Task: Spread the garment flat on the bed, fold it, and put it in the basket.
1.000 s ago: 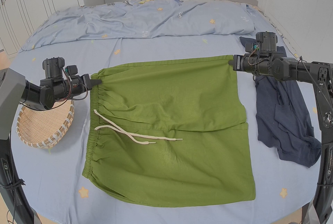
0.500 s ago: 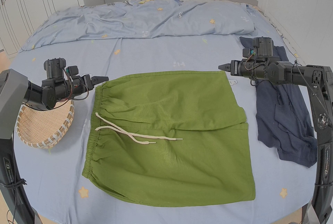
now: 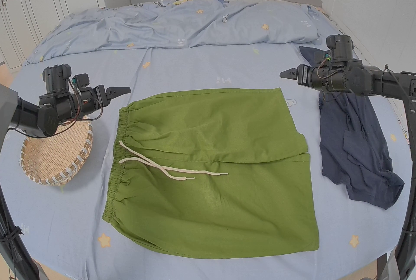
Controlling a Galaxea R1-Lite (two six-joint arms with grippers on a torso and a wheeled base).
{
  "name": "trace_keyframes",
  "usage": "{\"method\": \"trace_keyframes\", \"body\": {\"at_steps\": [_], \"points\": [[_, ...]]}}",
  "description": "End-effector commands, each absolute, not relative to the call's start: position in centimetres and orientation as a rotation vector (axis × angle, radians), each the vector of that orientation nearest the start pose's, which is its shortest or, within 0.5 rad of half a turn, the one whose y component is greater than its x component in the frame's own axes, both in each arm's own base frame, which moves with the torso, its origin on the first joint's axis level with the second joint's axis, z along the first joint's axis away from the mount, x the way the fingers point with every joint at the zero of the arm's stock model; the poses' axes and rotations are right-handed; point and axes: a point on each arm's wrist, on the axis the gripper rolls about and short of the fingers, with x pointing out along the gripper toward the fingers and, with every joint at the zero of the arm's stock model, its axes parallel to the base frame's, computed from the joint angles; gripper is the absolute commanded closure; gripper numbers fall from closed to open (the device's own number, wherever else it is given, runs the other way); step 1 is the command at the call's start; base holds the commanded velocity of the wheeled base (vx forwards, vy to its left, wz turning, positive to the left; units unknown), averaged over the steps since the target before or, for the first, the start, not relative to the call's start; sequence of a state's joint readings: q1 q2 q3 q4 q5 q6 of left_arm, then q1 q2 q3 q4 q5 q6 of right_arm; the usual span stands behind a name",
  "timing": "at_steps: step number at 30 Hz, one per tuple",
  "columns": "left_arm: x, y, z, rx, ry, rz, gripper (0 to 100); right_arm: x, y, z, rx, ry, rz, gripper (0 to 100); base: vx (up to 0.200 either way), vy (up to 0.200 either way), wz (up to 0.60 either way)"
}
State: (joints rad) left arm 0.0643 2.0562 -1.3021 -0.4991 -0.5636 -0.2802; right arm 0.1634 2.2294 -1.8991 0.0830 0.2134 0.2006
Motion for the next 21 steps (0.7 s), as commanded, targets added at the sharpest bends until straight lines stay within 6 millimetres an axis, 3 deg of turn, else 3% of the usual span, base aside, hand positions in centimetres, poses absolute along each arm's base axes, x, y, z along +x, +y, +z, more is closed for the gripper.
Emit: {"method": "trace_keyframes", "body": {"at_steps": [1, 5, 6, 7, 9, 11, 12, 15, 17, 18, 21], "points": [[33.8, 1.0, 20.6, -0.412, 0.318, -0.456, 0, 37.3, 6.7, 24.9, 0.362, 0.519, 0.289, 0, 0.000, 0.000, 0.00], [30.1, 0.8, 18.6, -0.534, 0.426, -0.434, 0, 32.7, 5.8, 23.6, 0.379, 0.581, 0.280, 0, 0.000, 0.000, 0.00], [28.3, 0.7, 17.2, -0.593, 0.493, -0.419, 0, 30.6, 5.6, 22.4, 0.384, 0.606, 0.285, 0, 0.000, 0.000, 0.00], [28.0, 0.7, 16.9, -0.601, 0.506, -0.417, 0, 30.3, 5.6, 22.3, 0.384, 0.610, 0.288, 0, 0.000, 0.000, 0.00], [24.5, 0.6, 14.2, -0.665, 0.620, -0.424, 0, 27.2, 5.2, 20.4, 0.391, 0.626, 0.312, 0, 0.000, 0.000, 0.00], [23.1, 0.5, 13.4, -0.684, 0.657, -0.440, 0, 26.4, 5.1, 19.8, 0.394, 0.624, 0.331, 0, 0.000, 0.000, 0.00], [20.7, 0.2, 12.1, -0.714, 0.714, -0.475, 0, 25.3, 4.9, 18.6, 0.398, 0.622, 0.346, 0, 0.000, 0.000, 0.00], [17.6, 0.1, 11.0, -0.744, 0.752, -0.487, 0, 23.7, 4.6, 17.1, 0.399, 0.623, 0.344, 0, 0.000, 0.000, 0.00], [16.8, 0.2, 10.8, -0.750, 0.756, -0.480, 0, 23.1, 4.5, 16.9, 0.399, 0.623, 0.344, 0, 0.000, 0.000, 0.00], [15.0, 0.2, 10.1, -0.763, 0.769, -0.470, 0, 22.0, 4.5, 16.3, 0.399, 0.639, 0.349, 0, 0.000, 0.000, 0.00], [13.8, 0.1, 9.4, -0.769, 0.788, -0.470, 0, 21.6, 4.6, 15.8, 0.395, 0.660, 0.352, 0, 0.000, 0.000, 0.00]]}}
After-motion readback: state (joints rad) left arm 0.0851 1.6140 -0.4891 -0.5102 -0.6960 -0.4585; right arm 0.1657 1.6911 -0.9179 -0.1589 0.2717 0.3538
